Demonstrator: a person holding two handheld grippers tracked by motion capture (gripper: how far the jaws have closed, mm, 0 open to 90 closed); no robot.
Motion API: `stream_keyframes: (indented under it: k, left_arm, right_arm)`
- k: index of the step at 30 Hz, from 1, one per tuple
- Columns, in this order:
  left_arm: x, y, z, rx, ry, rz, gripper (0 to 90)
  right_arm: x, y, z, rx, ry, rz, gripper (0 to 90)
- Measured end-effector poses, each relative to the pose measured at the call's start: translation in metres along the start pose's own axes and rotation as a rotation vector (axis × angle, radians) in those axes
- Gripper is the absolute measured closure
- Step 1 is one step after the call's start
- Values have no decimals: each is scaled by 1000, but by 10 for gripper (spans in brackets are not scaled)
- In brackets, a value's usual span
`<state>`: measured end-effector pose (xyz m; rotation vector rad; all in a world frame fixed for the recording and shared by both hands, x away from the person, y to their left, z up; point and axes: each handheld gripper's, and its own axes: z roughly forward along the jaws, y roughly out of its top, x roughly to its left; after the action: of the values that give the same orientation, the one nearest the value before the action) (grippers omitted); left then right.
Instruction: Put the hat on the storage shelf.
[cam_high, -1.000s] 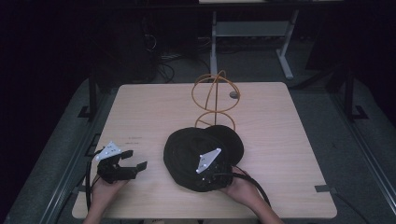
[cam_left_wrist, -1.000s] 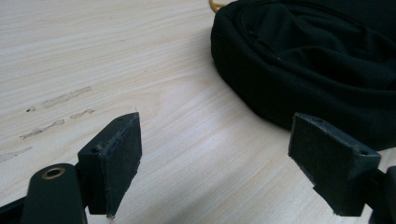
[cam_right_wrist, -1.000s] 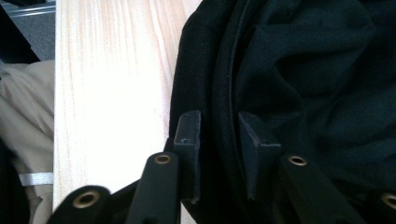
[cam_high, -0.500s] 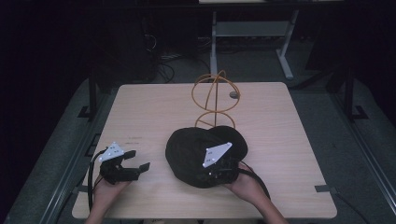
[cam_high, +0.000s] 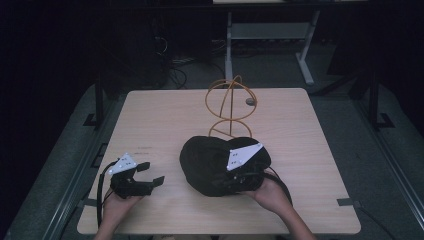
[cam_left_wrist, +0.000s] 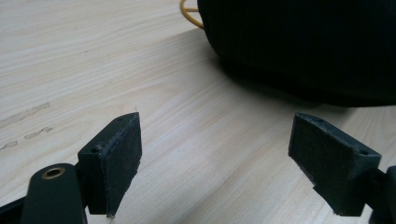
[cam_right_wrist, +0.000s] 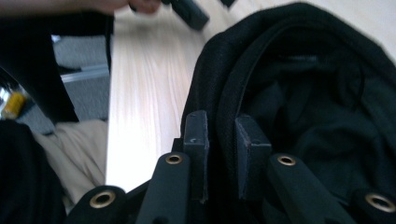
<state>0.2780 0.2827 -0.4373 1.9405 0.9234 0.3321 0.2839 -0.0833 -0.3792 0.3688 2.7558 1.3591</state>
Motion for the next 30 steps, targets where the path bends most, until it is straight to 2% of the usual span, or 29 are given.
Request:
stream_keyframes:
  k: [1, 4, 6, 12, 21, 30]
  left_arm:
    - [-1, 1, 0, -4, -6, 1, 171]
    - [-5, 2, 0, -14, -19, 4, 171]
    - [-9, 3, 0, -14, -26, 21, 171]
    - [-21, 8, 4, -15, -35, 70, 166]
    - [-35, 16, 8, -46, -86, 95, 166]
    - [-51, 28, 15, -67, -121, 125, 168]
  right_arm:
    - [1, 4, -8, -39, 7, 11, 766]
    - [2, 6, -13, -63, 16, 13, 766]
    - [2, 9, -17, -72, 29, 20, 765]
    - [2, 19, -20, -84, 12, 7, 764]
    - [-2, 35, -30, -119, 3, 4, 764]
    - [-8, 41, -32, -131, -13, 27, 764]
